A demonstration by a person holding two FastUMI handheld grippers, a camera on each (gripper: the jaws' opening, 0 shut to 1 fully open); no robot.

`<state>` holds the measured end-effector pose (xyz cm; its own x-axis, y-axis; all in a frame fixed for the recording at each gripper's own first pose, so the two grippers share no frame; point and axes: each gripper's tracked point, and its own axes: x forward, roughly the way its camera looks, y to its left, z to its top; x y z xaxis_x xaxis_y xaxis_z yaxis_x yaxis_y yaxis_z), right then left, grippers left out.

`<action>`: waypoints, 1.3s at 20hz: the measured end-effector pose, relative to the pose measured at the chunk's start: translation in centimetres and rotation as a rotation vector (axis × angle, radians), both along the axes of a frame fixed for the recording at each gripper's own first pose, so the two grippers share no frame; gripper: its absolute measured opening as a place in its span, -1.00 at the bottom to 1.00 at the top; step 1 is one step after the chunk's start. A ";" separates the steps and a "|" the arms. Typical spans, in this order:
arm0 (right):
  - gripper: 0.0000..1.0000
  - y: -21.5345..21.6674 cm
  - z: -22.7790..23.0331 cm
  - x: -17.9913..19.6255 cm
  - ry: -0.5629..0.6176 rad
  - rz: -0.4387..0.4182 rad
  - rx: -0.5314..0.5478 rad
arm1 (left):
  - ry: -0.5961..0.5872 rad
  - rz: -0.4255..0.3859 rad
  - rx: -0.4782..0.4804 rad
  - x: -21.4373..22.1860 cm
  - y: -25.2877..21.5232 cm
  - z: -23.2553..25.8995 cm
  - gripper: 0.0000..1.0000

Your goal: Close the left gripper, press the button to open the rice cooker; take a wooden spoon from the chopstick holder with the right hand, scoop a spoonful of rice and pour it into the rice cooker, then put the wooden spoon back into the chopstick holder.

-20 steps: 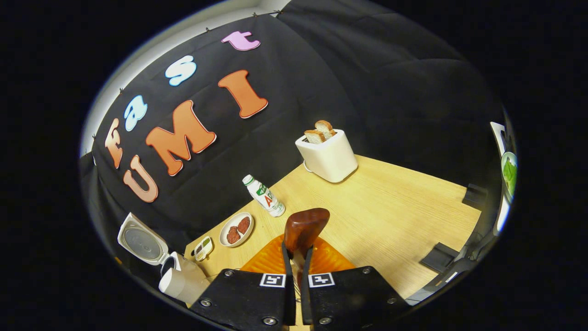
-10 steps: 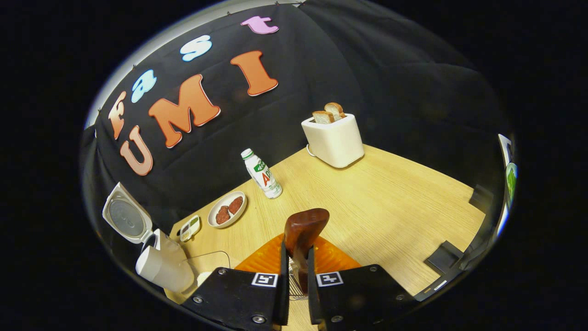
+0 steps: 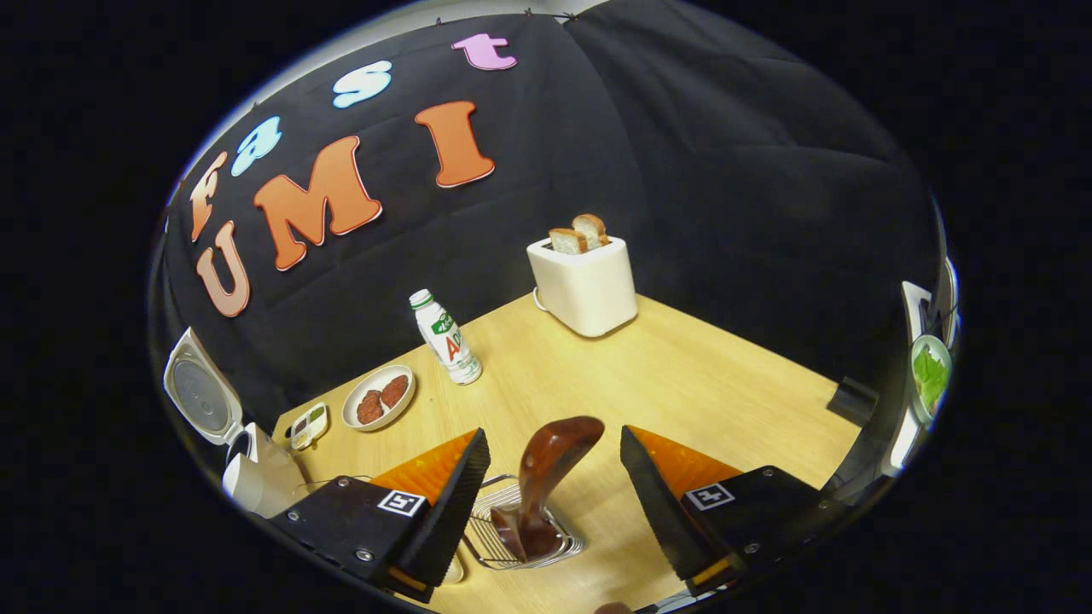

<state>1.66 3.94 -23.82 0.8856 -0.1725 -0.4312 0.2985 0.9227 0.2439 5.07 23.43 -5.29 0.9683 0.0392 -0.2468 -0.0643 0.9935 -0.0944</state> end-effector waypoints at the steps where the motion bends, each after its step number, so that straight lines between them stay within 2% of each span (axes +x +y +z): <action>1: 0.89 -0.7 0.8 -0.1 -0.010 -0.013 -0.016 | -0.001 0.002 -0.003 0.2 0.0 0.4 1.00; 5: 0.90 -2.5 5.3 -0.2 -0.065 -0.041 -0.135 | -0.014 0.030 -0.017 1.3 0.7 1.7 1.00; 9: 0.89 -0.5 10.5 -0.5 -0.112 0.019 -0.245 | -0.054 0.068 0.009 3.9 2.2 4.7 1.00; 11: 0.90 0.7 12.4 -0.7 -0.136 0.053 -0.282 | -0.067 0.041 -0.037 5.7 1.5 6.4 1.00; 15: 0.91 3.7 14.6 -0.6 -0.176 0.110 -0.271 | -0.091 0.063 -0.022 11.1 2.5 9.9 1.00; 18: 0.90 4.8 15.6 -0.8 -0.195 0.137 -0.294 | -0.108 0.025 0.016 15.4 1.4 12.4 1.00; 21: 0.91 5.4 16.3 -1.3 -0.206 0.147 -0.289 | -0.082 -0.009 0.038 19.2 0.7 12.4 1.00; 24: 0.90 5.0 16.4 -1.9 -0.202 0.140 -0.286 | -0.041 -0.005 0.078 22.5 0.6 11.3 0.99; 26: 0.90 4.7 16.3 -2.3 -0.192 0.138 -0.287 | 0.008 -0.016 0.030 24.4 0.3 10.2 0.99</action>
